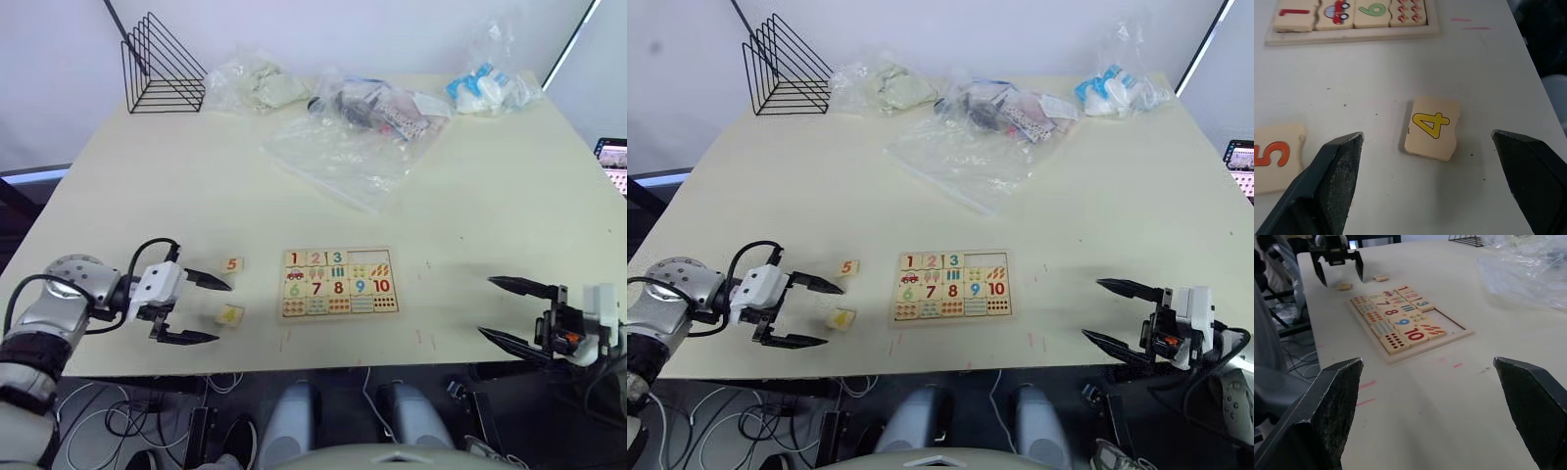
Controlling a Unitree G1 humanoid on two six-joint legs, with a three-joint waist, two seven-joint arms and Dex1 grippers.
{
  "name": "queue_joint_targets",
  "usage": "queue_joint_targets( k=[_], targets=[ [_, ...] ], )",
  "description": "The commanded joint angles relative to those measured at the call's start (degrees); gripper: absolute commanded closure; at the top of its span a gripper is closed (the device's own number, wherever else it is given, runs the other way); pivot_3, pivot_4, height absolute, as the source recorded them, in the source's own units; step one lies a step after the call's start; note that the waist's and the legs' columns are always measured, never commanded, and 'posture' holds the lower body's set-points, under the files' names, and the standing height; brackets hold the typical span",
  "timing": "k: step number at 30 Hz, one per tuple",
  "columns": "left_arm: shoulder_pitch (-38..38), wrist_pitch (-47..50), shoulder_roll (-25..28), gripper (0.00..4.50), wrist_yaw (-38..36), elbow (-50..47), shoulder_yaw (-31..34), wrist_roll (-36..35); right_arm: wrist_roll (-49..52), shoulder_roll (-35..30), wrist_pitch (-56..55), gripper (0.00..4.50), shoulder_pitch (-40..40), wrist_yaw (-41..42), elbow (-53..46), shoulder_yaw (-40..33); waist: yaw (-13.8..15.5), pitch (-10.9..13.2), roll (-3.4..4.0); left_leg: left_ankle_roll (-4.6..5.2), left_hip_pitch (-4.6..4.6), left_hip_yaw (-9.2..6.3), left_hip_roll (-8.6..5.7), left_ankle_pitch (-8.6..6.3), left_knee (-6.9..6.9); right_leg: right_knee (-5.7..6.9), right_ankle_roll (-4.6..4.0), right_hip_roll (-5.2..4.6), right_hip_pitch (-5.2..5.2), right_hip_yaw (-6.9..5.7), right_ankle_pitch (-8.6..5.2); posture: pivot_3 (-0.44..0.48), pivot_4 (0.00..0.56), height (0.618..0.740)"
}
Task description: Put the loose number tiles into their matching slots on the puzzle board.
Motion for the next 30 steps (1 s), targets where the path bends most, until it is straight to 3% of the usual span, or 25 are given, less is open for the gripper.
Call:
queue_joint_targets(
  k=[1,10,19,30],
  targets=[
    [-2.4,-3.5,0.8,0.00,-1.7,2.2,-3.3,-0.2,1.0,-1.0,-1.2,0.03,-1.0,2.2,-0.2,-0.4,0.0,0.0,0.00,0.00,0.00,-0.01,0.00,0.00,0.00,0.00,0.00,0.00,0.00,0.00,0.00,0.000,0.150,0.740],
    [-5.4,-5.5,0.3,0.00,-1.7,5.5,-7.5,-1.2,1.1,-0.3,-2.8,0.03,-2.4,4.7,1.2,-0.3,0.0,0.0,0.04,0.00,0.01,-0.03,0.00,0.00,0.01,0.03,0.00,0.00,0.00,-0.01,0.00,0.000,0.150,0.740],
    [-6.5,-3.7,-0.3,0.00,-1.7,6.4,-8.3,-2.8,3.6,-0.5,-3.3,0.03,-4.5,10.5,3.3,0.0,0.1,0.0,0.09,0.00,0.02,-0.04,-0.01,0.00,0.03,0.06,0.00,0.00,0.01,-0.01,0.00,0.000,0.150,0.740],
    [-7.3,-3.8,-0.9,0.00,-1.7,7.4,-8.7,-2.8,3.3,-0.8,-3.4,0.03,-5.5,10.9,4.1,1.0,0.2,0.0,0.10,0.00,0.03,-0.07,-0.02,0.00,0.04,0.06,0.00,0.00,0.05,-0.02,0.00,0.000,0.150,0.740]
  ],
)
